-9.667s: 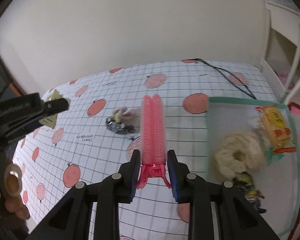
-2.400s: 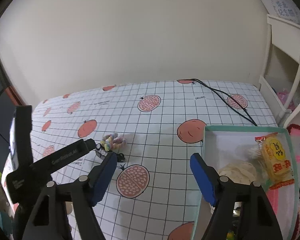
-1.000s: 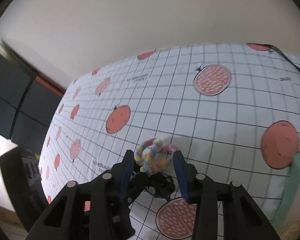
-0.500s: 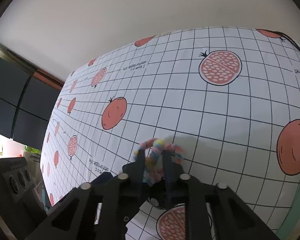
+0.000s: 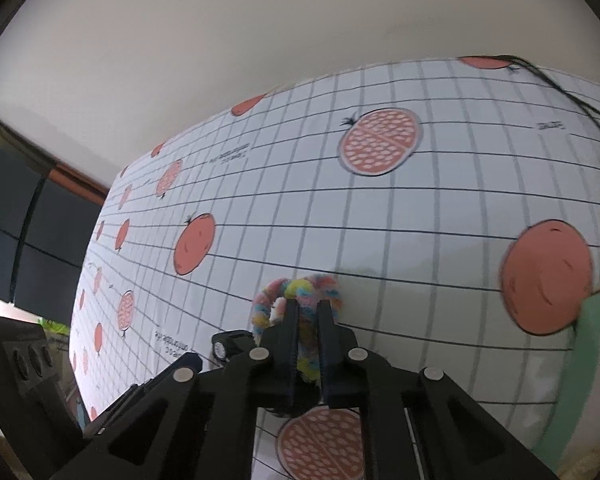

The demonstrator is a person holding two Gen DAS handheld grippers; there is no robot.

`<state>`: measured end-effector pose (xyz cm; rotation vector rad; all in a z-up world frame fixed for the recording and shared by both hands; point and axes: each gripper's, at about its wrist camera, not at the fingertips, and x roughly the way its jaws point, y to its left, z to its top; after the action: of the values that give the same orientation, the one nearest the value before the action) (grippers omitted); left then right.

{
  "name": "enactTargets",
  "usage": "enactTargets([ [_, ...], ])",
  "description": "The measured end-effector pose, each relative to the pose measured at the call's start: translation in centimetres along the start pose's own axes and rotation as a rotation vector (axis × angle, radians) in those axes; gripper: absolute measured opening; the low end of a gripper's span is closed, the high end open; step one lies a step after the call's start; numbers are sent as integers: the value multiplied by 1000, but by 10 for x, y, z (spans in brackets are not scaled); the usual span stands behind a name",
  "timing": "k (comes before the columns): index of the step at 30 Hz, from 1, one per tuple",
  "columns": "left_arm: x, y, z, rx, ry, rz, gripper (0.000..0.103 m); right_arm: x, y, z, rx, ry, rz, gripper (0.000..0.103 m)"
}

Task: Organize objects
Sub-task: 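Grasp the rainbow fuzzy ring with the right tool and lift it off the car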

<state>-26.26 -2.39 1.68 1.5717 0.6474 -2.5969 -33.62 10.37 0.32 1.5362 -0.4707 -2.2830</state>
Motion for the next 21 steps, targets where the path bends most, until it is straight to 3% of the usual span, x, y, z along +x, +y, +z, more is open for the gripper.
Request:
enactTargets([
  [10, 2, -10, -2, 14, 24, -27, 81, -18, -8, -5, 15, -45, -49, 9],
  [19, 7, -10, -6, 6, 21, -14, 80, -25, -21, -12, 54, -47, -40, 9],
  [21, 7, -11, -7, 16, 18, 8, 74, -26, -23, -14, 56, -45, -41, 9],
])
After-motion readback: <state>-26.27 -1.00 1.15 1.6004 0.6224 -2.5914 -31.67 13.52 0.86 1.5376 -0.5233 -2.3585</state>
